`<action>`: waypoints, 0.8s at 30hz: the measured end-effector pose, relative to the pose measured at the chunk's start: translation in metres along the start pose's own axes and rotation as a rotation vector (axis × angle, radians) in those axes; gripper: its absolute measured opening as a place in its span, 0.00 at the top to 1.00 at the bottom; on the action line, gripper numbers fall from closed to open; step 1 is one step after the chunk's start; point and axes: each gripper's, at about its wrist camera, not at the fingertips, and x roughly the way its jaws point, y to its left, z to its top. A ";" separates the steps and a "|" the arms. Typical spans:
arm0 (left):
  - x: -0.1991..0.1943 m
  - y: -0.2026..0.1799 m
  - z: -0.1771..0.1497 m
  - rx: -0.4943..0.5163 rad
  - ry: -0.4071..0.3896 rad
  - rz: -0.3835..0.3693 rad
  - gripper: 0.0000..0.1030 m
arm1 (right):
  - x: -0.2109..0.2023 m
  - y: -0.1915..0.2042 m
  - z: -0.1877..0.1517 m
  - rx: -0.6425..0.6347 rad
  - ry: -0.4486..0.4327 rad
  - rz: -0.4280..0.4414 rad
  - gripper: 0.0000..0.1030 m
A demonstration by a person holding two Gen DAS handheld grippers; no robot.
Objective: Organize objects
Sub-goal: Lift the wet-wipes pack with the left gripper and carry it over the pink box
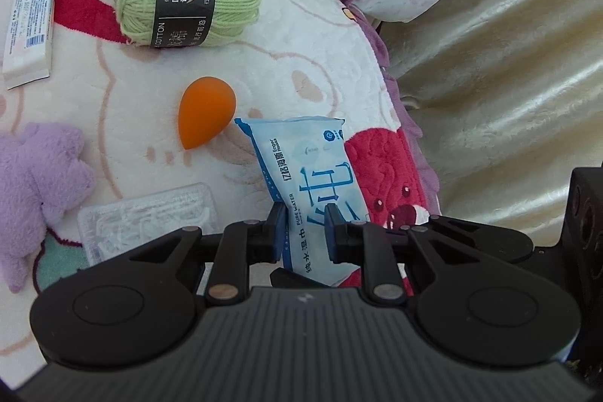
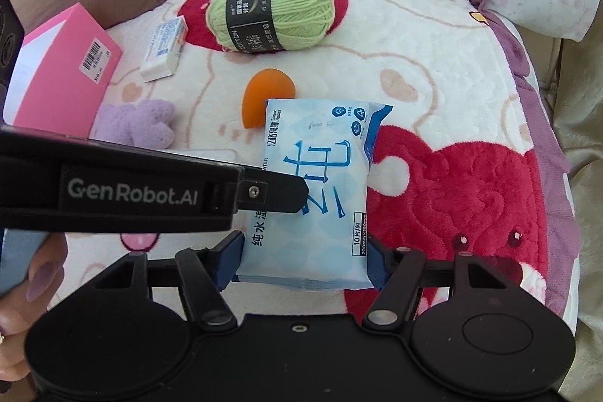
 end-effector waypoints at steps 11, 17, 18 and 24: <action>-0.028 0.000 -0.008 0.011 -0.016 0.014 0.82 | -0.016 0.021 -0.005 -0.067 -0.031 0.026 0.33; -0.048 0.002 -0.013 0.020 -0.024 0.029 0.82 | -0.025 0.037 -0.008 -0.128 -0.052 0.035 0.33; -0.052 0.001 -0.014 0.024 -0.026 0.033 0.82 | -0.027 0.040 -0.009 -0.139 -0.058 0.038 0.33; -0.078 0.001 -0.022 0.049 -0.035 0.060 0.82 | -0.041 0.060 -0.016 -0.177 -0.096 0.056 0.33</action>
